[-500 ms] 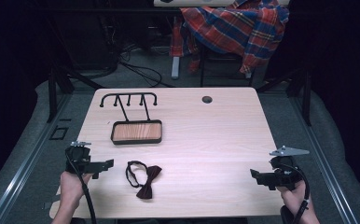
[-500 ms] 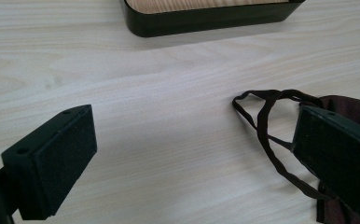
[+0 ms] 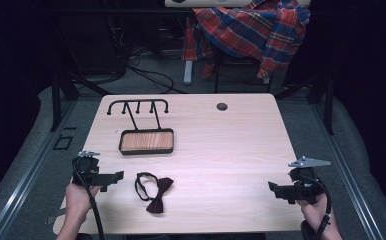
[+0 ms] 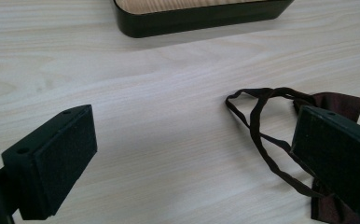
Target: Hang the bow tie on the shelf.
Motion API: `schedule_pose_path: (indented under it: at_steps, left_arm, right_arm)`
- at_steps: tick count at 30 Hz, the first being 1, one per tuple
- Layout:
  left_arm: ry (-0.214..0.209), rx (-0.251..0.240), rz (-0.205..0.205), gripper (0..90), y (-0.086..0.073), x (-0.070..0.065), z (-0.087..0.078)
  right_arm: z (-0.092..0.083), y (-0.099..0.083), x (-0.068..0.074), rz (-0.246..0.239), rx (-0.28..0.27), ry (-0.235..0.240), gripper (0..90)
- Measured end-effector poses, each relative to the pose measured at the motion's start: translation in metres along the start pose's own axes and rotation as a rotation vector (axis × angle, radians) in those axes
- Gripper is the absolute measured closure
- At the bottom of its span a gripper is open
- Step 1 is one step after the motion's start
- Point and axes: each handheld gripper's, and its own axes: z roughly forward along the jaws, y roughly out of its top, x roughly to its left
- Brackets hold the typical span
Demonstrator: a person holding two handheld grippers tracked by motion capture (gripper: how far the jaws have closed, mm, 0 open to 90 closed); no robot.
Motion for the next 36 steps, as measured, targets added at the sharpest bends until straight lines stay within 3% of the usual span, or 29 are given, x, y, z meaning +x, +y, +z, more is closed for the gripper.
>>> schedule_pose_path:
  at_steps: [15, 22, 30, 36]
  left_arm:
    - [-0.026, 0.057, 0.064, 0.4, 0.011, -0.029, 0.024]
    - [-0.032, 0.095, 0.075, 9.9, 0.017, -0.035, 0.041]
    - [-0.03, 0.181, 0.122, 26.2, 0.022, -0.048, 0.062]
    - [-0.016, 0.239, 0.103, 37.6, 0.02, -0.043, 0.07]
  right_arm:
    - [0.001, 0.0, 0.0, -0.006, 0.013, -0.002, 14.9]
    - [0.002, -0.001, 0.0, -0.014, 0.025, -0.01, 15.1]
    - [-0.003, -0.005, 0.0, -0.011, 0.019, -0.025, 14.8]
    - [-0.003, -0.005, 0.0, -0.009, 0.021, -0.033, 14.8]
